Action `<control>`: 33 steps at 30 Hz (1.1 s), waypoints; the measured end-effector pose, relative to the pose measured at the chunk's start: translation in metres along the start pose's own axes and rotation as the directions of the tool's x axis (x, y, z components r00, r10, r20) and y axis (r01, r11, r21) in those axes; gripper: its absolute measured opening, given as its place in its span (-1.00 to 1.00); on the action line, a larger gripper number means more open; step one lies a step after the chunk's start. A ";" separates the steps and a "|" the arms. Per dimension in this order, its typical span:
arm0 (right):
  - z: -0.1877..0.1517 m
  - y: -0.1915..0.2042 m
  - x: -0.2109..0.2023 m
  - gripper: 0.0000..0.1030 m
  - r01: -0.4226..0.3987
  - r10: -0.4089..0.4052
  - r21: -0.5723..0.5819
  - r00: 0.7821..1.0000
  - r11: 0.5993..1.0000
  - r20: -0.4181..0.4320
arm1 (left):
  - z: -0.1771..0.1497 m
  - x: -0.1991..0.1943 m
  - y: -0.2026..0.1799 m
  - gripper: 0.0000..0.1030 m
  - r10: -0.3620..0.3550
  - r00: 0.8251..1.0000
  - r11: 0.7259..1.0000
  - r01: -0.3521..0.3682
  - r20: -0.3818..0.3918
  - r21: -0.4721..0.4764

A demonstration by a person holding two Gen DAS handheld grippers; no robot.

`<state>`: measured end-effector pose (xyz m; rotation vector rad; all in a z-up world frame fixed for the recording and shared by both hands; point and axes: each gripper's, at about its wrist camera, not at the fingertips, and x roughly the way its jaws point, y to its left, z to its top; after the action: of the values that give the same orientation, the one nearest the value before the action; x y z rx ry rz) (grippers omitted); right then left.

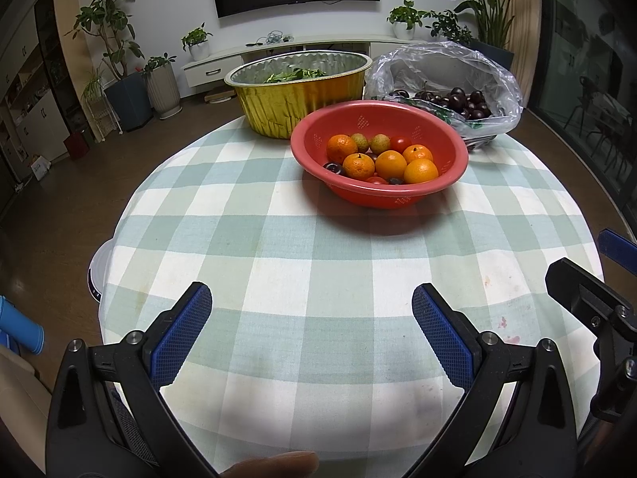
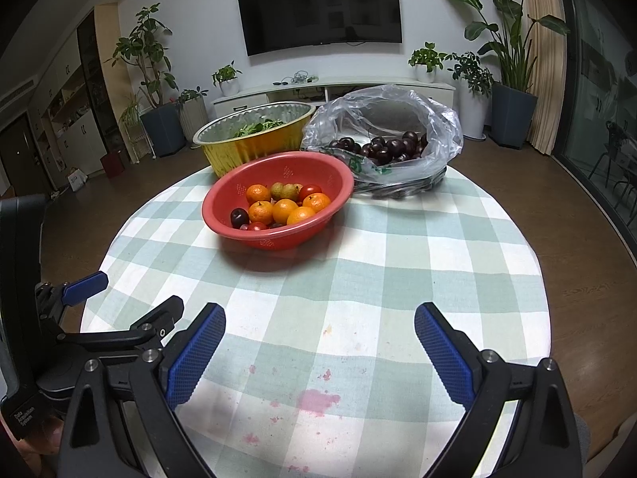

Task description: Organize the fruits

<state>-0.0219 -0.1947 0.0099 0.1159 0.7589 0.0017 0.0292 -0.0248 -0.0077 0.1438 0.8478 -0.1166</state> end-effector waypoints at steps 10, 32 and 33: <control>-0.001 0.000 0.000 0.90 0.000 0.000 -0.002 1.000 1.000 -0.001 | -0.005 0.003 0.001 0.99 0.005 1.000 1.000 -0.005 -0.003 -0.001; -0.005 0.001 -0.002 0.90 -0.005 0.005 0.000 1.000 1.000 -0.009 | -0.004 0.012 -0.001 0.99 0.034 0.997 0.999 -0.035 -0.066 -0.012; -0.005 0.001 -0.002 0.90 -0.005 0.005 0.001 1.000 1.000 -0.010 | -0.005 0.012 -0.001 0.99 0.037 0.997 0.999 -0.038 -0.065 -0.016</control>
<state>-0.0268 -0.1934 0.0078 0.1190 0.7687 0.0071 0.0337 -0.0252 -0.0198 0.1475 0.9095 -0.0694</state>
